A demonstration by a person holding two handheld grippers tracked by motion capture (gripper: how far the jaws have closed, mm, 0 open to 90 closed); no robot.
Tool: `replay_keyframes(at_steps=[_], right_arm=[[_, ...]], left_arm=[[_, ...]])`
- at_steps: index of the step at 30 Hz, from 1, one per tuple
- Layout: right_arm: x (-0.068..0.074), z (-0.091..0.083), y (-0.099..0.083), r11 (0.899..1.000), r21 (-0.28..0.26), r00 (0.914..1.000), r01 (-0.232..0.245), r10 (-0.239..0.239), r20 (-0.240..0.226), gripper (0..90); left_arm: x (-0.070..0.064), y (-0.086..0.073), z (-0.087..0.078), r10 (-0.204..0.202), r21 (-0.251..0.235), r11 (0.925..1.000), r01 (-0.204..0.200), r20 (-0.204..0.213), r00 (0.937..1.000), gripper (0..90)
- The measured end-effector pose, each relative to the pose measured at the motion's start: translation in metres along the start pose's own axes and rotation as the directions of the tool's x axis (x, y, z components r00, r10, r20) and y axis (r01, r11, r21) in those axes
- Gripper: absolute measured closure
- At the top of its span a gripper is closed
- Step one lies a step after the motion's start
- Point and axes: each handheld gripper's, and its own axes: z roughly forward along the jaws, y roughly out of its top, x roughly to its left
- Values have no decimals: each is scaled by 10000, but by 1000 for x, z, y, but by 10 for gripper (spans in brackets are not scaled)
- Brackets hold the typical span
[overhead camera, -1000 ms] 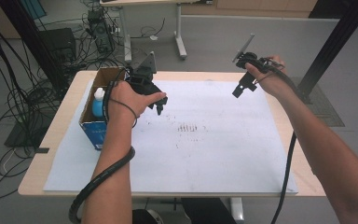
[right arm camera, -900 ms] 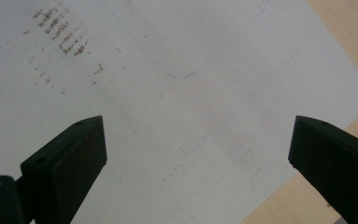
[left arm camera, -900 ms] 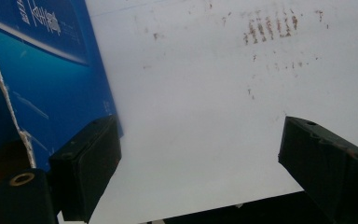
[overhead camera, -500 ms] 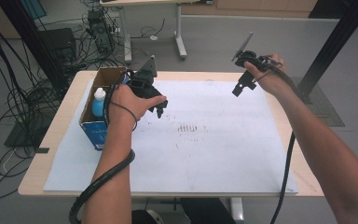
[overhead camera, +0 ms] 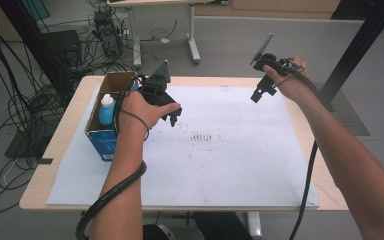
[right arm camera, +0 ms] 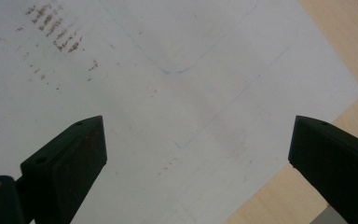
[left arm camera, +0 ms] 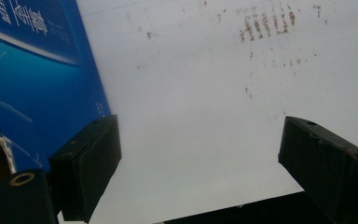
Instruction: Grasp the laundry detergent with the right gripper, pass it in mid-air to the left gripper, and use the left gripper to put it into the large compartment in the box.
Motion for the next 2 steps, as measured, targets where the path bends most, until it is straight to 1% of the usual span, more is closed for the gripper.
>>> replay_keyframes(at_steps=[2], right_arm=[[0,0,-1,10000,20,10000,-11,11,40,40]], left_arm=[[0,0,1,-8,13,10000,8,105,9999,136]])
